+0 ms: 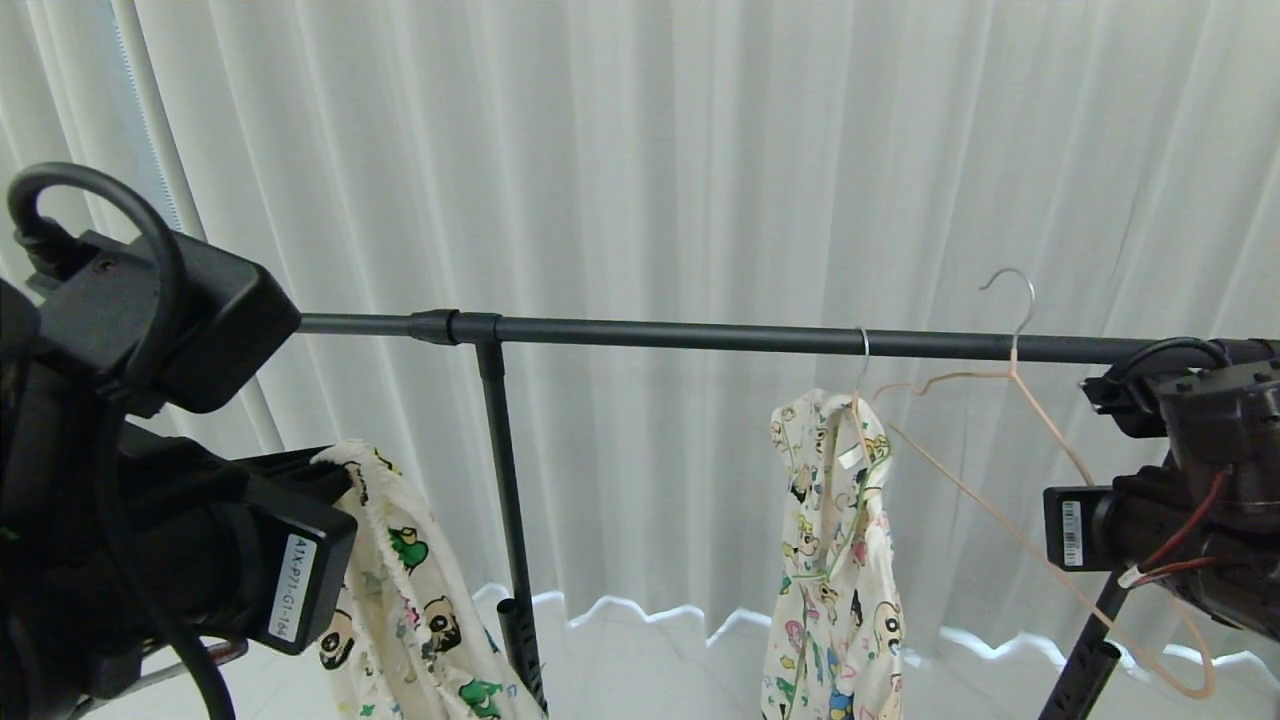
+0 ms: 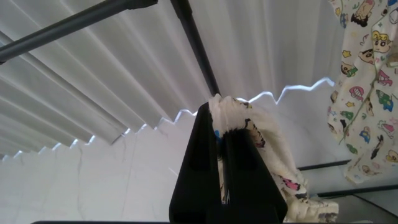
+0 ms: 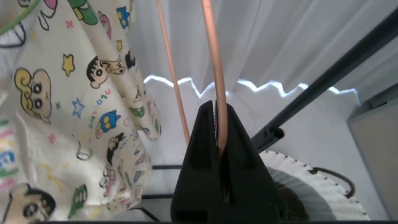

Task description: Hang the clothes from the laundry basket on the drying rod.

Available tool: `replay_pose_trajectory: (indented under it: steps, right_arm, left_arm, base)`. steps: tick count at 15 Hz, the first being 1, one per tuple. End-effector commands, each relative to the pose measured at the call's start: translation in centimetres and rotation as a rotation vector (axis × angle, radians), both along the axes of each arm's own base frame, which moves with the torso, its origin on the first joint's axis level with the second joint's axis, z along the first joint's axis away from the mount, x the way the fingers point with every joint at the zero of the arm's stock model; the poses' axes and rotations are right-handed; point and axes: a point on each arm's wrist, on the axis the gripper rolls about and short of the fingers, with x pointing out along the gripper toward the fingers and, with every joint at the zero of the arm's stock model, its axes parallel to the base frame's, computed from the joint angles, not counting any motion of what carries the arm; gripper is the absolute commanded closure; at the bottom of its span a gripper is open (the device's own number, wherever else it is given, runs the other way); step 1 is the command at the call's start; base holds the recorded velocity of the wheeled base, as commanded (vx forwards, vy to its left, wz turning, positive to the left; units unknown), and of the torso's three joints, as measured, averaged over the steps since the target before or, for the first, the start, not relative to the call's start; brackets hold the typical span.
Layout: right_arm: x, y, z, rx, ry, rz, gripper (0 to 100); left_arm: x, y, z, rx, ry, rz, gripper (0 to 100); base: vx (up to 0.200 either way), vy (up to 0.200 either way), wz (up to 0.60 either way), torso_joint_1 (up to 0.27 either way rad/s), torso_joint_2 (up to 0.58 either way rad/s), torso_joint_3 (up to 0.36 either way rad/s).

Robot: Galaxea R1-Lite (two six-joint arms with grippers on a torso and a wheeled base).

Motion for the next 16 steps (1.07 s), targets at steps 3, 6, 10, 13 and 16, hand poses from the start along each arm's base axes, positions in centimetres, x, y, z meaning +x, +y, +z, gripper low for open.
replay_pose_trajectory:
  steps: [3,6,10,13,16]
  right_arm:
    - [-2.5,-1.6,1.0,0.010,-0.061,0.019,100]
    - [-3.6,-2.3,1.2,-0.013,-0.081,0.039,100]
    - [-4.6,-2.9,1.3,-0.038,-0.097,0.060,100]
    - [-5.0,-2.9,1.5,-0.033,-0.110,0.080,100]
    - [-5.6,-2.8,1.6,-0.026,-0.124,0.111,100]
  left_arm:
    - [0.1,-0.1,-0.1,0.007,0.003,0.001,100]
    - [0.2,-0.2,-0.2,0.019,-0.003,0.018,100]
    - [0.3,-0.3,-0.2,0.023,-0.004,0.023,100]
    - [0.3,-0.3,-0.2,0.023,-0.004,0.023,100]
    - [0.2,-0.3,-0.3,0.025,-0.003,0.021,100]
  base:
    - [0.000,0.000,0.00,0.000,0.00,0.000]
    - [0.000,0.000,0.00,0.000,0.00,0.000]
    - [-0.150,0.000,0.00,0.005,0.00,-0.001]
    - [-0.200,0.000,0.00,-0.009,0.00,0.007]
    - [-0.200,0.000,0.00,0.001,0.01,0.002]
